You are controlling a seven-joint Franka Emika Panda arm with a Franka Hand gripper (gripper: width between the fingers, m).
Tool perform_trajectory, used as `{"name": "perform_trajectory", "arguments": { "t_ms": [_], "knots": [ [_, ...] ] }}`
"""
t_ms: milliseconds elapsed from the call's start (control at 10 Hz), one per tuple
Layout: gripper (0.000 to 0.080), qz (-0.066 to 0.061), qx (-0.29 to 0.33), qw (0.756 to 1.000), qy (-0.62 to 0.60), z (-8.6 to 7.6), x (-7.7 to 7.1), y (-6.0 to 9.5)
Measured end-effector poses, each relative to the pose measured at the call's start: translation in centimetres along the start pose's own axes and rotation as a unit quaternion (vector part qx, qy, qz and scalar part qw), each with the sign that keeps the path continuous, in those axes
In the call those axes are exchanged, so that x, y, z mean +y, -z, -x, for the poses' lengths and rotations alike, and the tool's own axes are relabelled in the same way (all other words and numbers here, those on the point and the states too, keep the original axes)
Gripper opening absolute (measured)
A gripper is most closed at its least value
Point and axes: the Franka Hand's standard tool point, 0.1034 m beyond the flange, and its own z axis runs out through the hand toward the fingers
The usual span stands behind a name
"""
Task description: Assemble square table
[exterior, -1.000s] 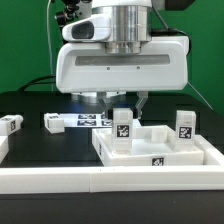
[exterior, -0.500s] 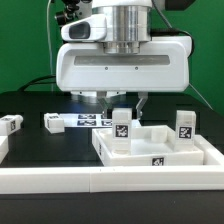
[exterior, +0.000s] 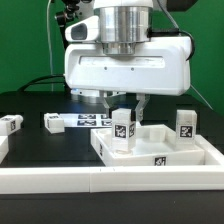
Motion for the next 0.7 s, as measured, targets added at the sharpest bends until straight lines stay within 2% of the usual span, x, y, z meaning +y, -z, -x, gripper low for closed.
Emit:
{"name": "perform_trajectory", "arguments": {
  "t_ms": [100,300,700],
  "knots": [
    [0.0293,0.0,-0.001,0.998,-0.07,0.25,-0.25,-0.04],
    [0.0293,-0.012,0.005,0.985,-0.17,0.27,-0.4,-0.11],
    [0.0293,-0.034,0.011,0.938,-0.346,0.33,-0.79,-0.15]
  ]
}}
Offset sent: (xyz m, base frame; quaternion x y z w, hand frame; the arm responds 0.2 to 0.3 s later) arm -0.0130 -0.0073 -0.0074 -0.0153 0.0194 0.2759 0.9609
